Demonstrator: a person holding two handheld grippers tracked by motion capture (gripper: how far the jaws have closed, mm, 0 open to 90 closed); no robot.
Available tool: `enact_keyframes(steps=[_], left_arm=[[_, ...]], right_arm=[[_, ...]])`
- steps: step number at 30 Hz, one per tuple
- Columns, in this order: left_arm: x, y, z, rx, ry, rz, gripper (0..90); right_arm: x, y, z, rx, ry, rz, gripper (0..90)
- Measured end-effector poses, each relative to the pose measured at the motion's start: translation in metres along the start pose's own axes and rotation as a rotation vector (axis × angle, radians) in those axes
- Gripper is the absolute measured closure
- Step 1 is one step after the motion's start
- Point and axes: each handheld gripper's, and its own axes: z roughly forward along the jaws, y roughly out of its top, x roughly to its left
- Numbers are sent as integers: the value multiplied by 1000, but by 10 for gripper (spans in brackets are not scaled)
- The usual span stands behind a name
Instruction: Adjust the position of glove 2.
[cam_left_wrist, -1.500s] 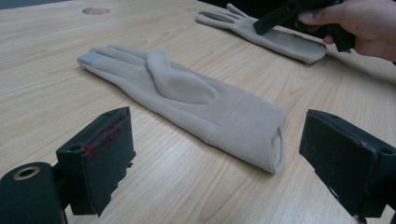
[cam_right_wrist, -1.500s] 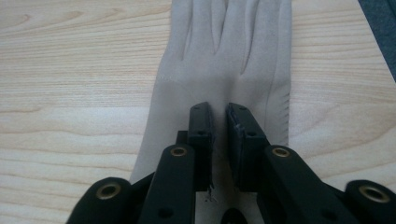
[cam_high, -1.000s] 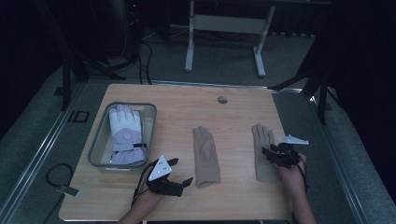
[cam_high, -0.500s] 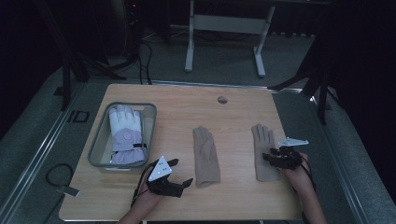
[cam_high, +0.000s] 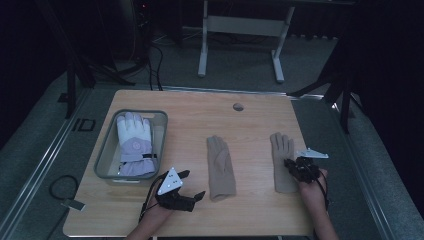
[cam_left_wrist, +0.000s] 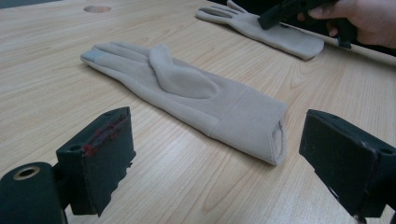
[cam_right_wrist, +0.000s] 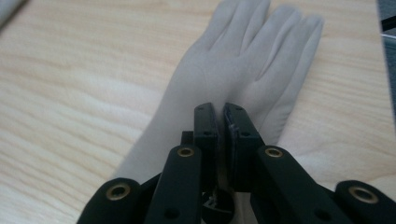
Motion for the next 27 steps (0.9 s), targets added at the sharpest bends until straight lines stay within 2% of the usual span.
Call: enact_keyframes(steps=[3, 5, 9, 14, 15, 20, 23, 25, 26, 27], left_arm=[[1, 0, 0, 0, 2, -4, 101], [2, -1, 0, 0, 4, -4, 101], [2, -1, 0, 2, 7, -6, 101], [3, -1, 0, 1, 9, -7, 101], [3, -1, -1, -1, 10, -7, 101], [3, -1, -1, 0, 12, -4, 101], [2, -1, -1, 1, 9, 0, 101], [2, -1, -1, 0, 10, 0, 101], [2, -1, -1, 0, 9, 0, 101], [2, -1, -1, -1, 9, 1, 101]], right_arm=[[3, 5, -4, -11, -2, 20, 846], [10, 14, -12, -41, -11, 30, 845], [18, 25, -19, -63, -9, 48, 846], [30, 37, -25, -82, -3, 41, 845], [36, 42, -29, -97, 3, 43, 845], [49, 52, -34, -115, 22, 47, 845], [64, 59, -36, -127, 33, 29, 845], [67, 60, -36, -128, 38, 29, 845], [72, 61, -36, -132, 55, 36, 845], [82, 64, -35, -131, 61, 20, 845]])
